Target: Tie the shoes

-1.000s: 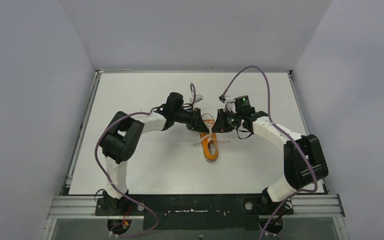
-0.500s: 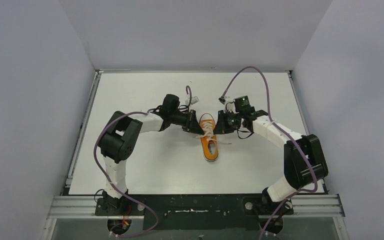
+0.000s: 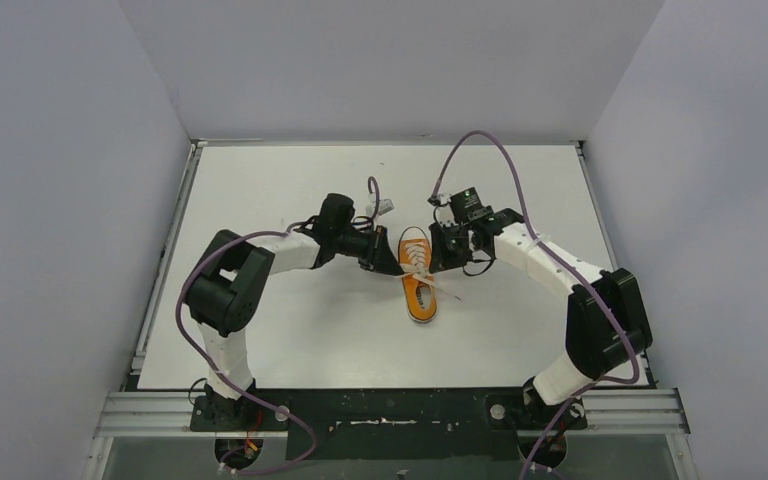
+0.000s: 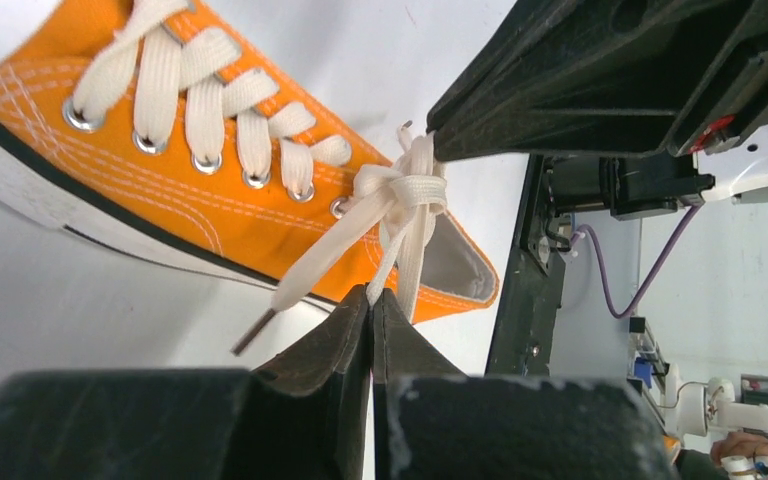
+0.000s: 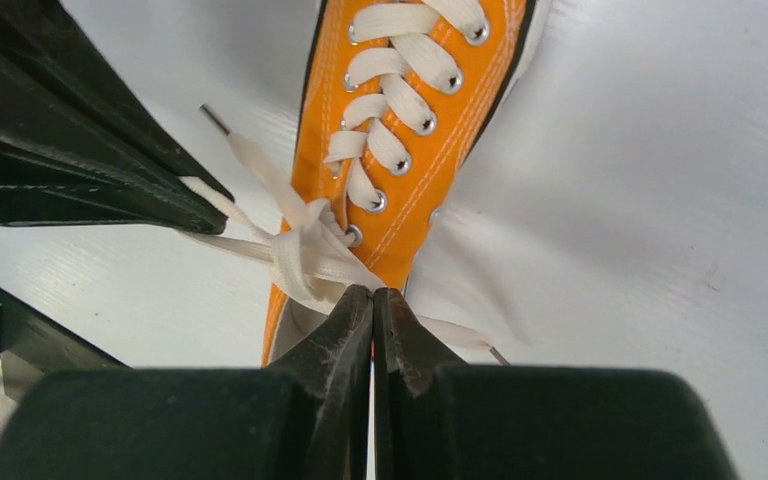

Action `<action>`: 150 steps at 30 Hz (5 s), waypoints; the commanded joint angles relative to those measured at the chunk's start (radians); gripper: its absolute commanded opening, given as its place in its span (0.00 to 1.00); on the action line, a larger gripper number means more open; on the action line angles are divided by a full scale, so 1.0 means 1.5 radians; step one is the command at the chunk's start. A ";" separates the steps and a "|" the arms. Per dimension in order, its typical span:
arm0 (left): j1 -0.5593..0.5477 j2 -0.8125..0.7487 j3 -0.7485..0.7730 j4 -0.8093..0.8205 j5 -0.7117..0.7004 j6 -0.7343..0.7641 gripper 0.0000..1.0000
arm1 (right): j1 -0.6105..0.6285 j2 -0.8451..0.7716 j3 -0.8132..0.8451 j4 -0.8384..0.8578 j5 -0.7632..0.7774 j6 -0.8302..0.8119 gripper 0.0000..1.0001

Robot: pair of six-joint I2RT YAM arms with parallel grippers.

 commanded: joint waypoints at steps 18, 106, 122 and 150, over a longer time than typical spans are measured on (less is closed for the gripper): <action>0.019 -0.059 -0.047 -0.044 -0.025 0.018 0.00 | -0.021 0.027 0.050 0.007 0.102 -0.013 0.00; -0.006 -0.022 -0.032 0.022 -0.014 -0.038 0.00 | -0.090 -0.008 -0.087 0.193 -0.212 0.215 0.43; -0.020 -0.037 -0.055 -0.057 -0.046 0.004 0.00 | -0.104 0.012 -0.045 0.202 -0.214 0.225 0.00; -0.020 -0.027 -0.144 -0.174 -0.248 -0.005 0.00 | -0.260 0.129 -0.176 0.474 -0.175 0.344 0.00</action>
